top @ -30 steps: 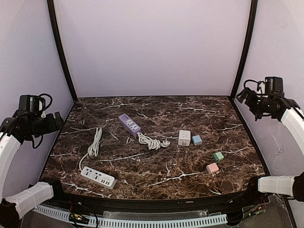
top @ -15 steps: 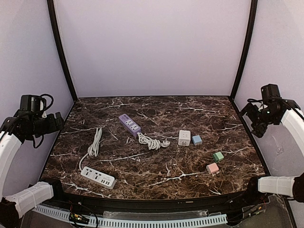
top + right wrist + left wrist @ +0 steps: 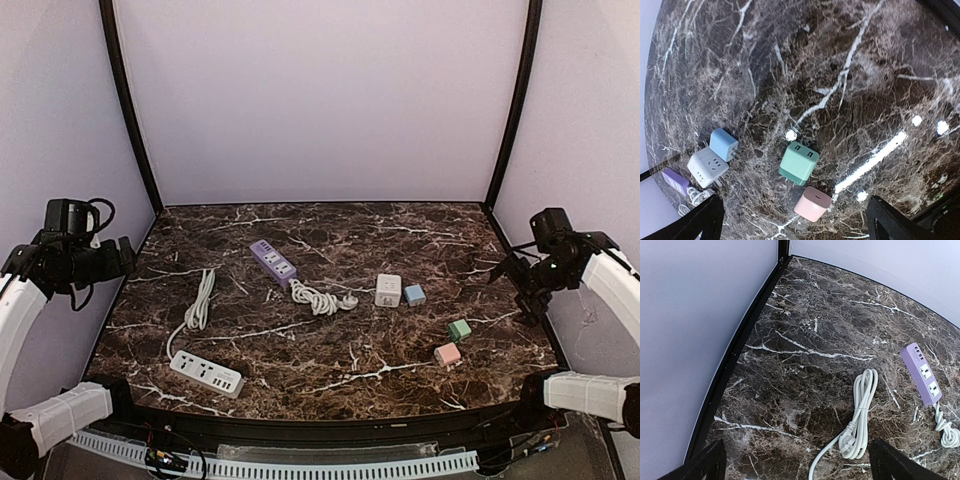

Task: Insert the plug

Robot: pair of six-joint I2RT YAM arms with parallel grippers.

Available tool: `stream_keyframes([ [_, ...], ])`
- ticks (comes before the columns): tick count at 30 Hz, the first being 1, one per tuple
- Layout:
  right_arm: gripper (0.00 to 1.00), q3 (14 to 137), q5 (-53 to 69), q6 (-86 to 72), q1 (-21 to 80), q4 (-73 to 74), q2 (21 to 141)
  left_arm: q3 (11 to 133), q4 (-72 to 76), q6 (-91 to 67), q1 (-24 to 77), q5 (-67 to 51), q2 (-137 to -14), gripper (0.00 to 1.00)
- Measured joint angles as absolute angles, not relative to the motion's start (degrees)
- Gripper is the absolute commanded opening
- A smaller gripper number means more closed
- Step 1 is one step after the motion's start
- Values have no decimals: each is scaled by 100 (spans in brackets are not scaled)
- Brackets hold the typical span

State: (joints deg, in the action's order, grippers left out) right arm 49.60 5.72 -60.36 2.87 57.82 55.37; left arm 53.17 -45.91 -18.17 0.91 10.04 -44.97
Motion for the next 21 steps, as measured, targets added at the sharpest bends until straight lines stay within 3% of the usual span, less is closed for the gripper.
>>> stream_keyframes([
  [21, 98, 4311, 703, -7347, 1802, 4753, 6416, 5317, -4589, -1817, 154, 1004, -4499, 100],
])
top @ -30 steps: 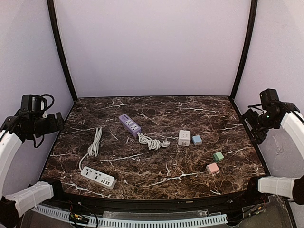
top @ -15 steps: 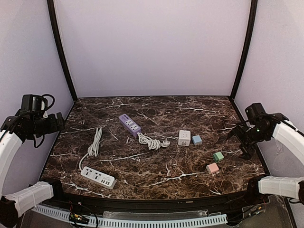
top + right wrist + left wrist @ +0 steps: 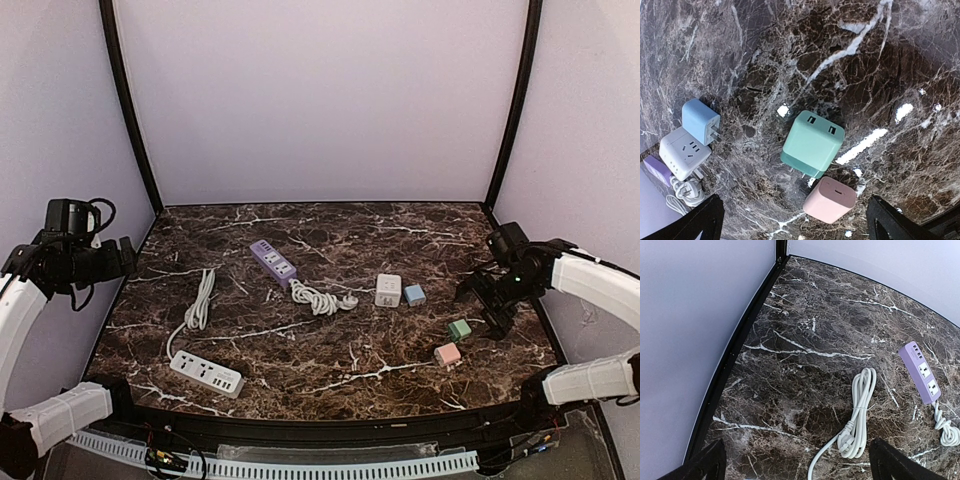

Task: Insert the plug

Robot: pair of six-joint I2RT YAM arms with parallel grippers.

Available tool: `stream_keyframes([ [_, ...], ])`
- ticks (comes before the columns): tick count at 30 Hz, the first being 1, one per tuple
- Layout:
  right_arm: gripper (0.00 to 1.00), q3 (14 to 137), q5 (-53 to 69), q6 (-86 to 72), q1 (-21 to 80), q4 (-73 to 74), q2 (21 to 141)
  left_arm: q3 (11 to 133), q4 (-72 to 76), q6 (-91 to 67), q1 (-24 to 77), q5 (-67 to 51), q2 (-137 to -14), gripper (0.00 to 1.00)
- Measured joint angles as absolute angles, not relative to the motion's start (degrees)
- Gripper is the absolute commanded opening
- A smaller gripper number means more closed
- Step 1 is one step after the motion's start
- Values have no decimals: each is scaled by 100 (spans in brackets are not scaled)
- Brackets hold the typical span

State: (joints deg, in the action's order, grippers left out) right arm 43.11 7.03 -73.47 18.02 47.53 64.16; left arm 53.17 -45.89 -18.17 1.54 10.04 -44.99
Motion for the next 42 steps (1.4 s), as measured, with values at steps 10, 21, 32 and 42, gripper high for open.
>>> stream_keyframes([
  [10, 91, 4316, 440, -7603, 1986, 4477, 7050, 5317, -4589, -1820, 185, 1004, -4501, 100],
  [21, 83, 4316, 318, -7732, 1990, 4110, 7795, 5317, -4648, -1898, 1302, 1249, -5000, 100],
  [32, 72, 4504, 113, -7765, 1990, 4003, 8178, 5317, -4687, -1935, 1466, 1339, -5116, 100],
  [42, 54, 4506, -3, -7913, 1990, 3955, 8383, 5317, -4687, -1935, 1468, 1382, -5098, 100],
])
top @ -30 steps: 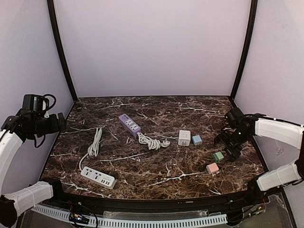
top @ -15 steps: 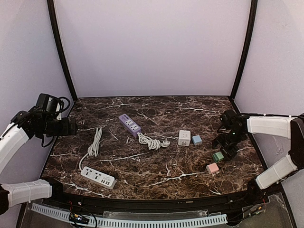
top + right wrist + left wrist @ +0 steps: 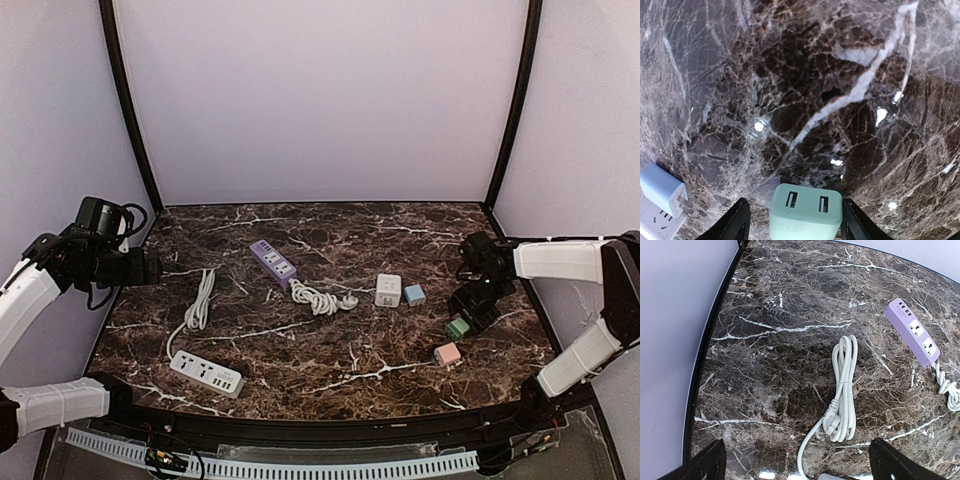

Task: Insert the plug

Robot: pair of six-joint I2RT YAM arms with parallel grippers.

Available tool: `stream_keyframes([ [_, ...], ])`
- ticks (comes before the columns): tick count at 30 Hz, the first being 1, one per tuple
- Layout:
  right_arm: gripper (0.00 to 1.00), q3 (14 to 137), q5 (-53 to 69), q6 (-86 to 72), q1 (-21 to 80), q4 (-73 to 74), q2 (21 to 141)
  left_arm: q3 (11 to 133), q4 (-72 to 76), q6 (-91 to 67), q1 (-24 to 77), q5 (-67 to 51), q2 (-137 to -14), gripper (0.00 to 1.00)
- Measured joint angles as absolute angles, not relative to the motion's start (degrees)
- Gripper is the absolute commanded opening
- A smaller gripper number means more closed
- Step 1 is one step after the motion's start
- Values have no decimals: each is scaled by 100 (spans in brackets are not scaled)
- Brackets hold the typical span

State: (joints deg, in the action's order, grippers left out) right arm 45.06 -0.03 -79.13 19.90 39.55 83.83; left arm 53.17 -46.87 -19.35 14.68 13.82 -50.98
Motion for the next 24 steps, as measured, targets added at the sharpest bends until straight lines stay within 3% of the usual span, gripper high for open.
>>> stream_keyframes([
  [7, 33, 4497, 3, -7979, 1990, 3863, 8425, 5317, -4687, -1935, 1468, 1393, -5098, 100],
  [12, 25, 4493, 84, -7915, 1990, 3791, 8420, 5317, -4687, -1933, 1470, 1393, -5098, 100],
  [18, 19, 4589, 139, -7603, 1990, 3785, 8420, 5317, -4678, -1920, 1470, 1317, -5081, 100],
  [24, 19, 5516, 27, -7120, 2084, 3951, 8407, 5323, -4584, -1796, 1470, 504, -5059, 100],
])
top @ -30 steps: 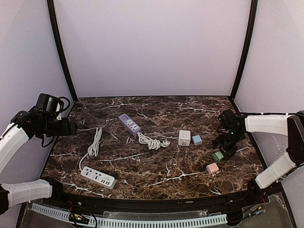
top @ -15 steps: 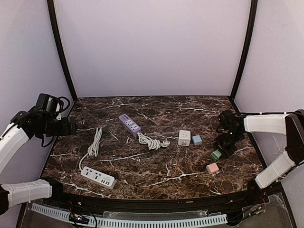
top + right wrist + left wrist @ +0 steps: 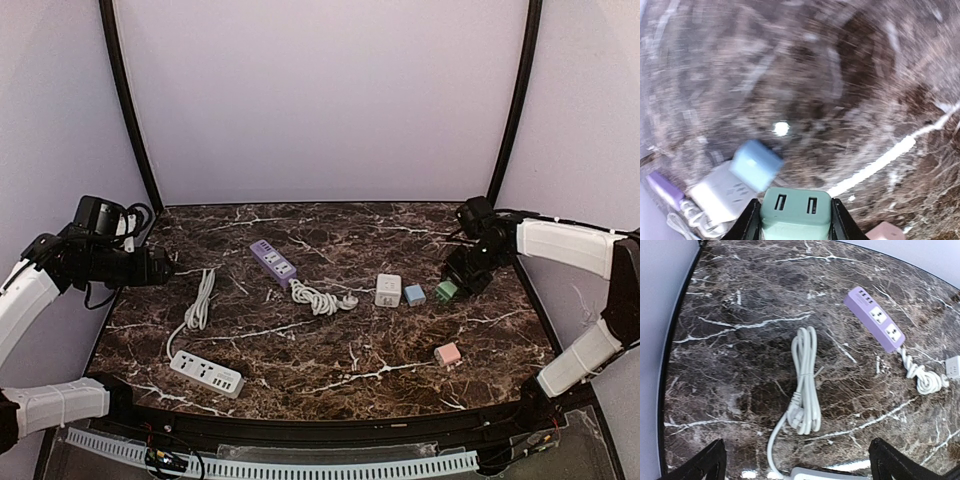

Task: Insert the plug

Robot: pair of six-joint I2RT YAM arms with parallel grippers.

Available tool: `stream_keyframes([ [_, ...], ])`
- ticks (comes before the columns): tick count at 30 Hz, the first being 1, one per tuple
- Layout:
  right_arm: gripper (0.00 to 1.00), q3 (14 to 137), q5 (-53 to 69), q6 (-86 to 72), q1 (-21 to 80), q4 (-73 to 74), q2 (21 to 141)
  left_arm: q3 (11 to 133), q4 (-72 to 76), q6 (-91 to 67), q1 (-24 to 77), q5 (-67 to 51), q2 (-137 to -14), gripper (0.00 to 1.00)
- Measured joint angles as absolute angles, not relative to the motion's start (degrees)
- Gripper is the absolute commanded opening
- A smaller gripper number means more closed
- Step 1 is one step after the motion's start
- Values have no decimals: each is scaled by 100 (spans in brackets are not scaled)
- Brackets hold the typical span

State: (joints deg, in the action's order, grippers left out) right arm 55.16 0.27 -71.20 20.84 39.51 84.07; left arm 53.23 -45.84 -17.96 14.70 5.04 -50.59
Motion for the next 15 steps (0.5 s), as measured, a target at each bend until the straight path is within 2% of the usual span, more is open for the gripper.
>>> stream_keyframes([
  [10, 20, 6259, -25, -7347, 2777, 3848, 8101, 5354, -3918, -2198, 1485, -1664, -5179, 100],
  [15, 20, 6650, -3, -7743, 3332, 3745, 8232, 5264, -3245, -2587, 1715, -2338, -5387, 98],
])
